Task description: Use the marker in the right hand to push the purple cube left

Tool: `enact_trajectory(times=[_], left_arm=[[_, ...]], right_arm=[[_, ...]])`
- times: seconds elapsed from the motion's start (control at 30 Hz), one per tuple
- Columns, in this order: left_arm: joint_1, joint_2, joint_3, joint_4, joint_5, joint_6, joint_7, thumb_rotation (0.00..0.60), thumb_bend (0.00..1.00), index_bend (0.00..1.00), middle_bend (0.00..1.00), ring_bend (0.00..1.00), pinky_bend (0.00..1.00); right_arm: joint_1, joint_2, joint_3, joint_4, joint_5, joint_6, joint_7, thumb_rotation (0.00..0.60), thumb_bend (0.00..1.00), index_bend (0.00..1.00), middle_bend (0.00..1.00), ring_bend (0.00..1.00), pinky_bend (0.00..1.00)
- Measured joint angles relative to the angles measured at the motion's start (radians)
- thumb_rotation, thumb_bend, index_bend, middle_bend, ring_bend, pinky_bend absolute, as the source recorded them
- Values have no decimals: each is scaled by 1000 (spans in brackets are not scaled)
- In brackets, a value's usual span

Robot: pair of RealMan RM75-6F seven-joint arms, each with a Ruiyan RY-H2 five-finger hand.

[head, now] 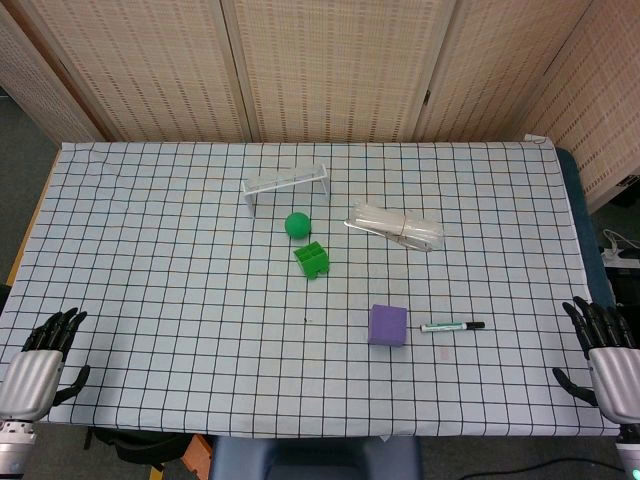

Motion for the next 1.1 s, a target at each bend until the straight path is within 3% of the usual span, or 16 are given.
enact_trajectory(times=[0.3, 0.37, 0.47, 0.57, 0.73, 1.1], left_arm=[[2, 4, 6, -6, 14, 8, -10, 600, 395, 0, 0, 0, 139], [2, 5, 6, -7, 16, 9, -13, 600, 395, 0, 0, 0, 139], [-2, 5, 5, -5, 17, 4, -20, 600, 395, 0, 0, 0, 141], [-5, 7, 6, -3, 18, -2, -32, 600, 396, 0, 0, 0, 142], [-6, 15, 11, -5, 24, -4, -48, 600, 394, 0, 0, 0, 142], [-4, 31, 18, -7, 34, 0, -80, 600, 395, 0, 0, 0, 142]], right_arm=[[13, -12, 10, 20, 26, -55, -17, 600, 120, 37, 0, 0, 0], [17, -14, 14, 23, 30, -60, -17, 600, 121, 115, 0, 0, 0], [37, -20, 24, 32, 35, -90, -16, 600, 121, 312, 0, 0, 0], [73, -42, 37, 51, 45, -144, -63, 600, 121, 392, 0, 0, 0], [144, -138, 65, 109, 81, -243, -180, 600, 134, 416, 0, 0, 0], [249, -286, 102, 235, 148, -382, -279, 600, 209, 472, 0, 0, 0]])
